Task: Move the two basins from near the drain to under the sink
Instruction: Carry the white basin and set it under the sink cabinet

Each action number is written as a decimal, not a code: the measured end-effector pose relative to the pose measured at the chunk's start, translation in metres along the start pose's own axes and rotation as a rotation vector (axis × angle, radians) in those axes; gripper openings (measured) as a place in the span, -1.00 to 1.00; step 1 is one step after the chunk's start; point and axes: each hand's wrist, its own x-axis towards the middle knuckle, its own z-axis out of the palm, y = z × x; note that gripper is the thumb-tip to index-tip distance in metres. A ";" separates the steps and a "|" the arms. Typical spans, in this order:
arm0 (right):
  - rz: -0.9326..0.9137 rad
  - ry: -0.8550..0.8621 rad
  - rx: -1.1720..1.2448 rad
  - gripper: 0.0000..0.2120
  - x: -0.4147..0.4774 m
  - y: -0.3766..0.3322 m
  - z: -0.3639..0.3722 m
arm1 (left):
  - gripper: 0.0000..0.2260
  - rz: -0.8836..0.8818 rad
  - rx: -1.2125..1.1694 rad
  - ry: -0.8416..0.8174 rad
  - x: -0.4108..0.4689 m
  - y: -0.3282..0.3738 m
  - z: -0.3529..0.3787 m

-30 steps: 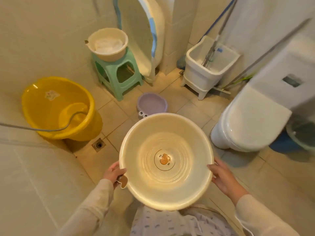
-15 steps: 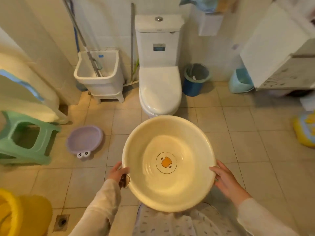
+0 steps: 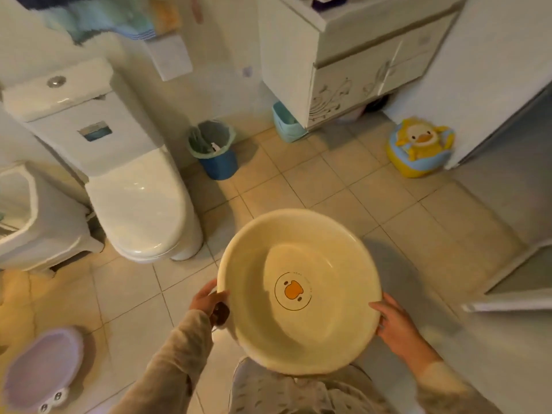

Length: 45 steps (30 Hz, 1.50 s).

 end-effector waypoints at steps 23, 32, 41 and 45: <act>-0.123 0.258 0.209 -0.64 0.114 -0.239 -0.133 | -0.57 -0.032 0.194 -0.240 0.106 0.190 0.365; -0.108 0.307 0.285 -0.63 0.181 -0.337 -0.124 | -0.54 0.010 0.249 -0.272 0.157 0.290 0.454; -0.099 0.211 0.174 -0.64 0.262 -0.449 -0.147 | -0.55 0.013 0.161 -0.193 0.193 0.330 0.527; -0.078 0.164 0.051 -0.62 0.307 -0.512 -0.171 | -0.55 -0.057 0.043 -0.113 0.196 0.325 0.566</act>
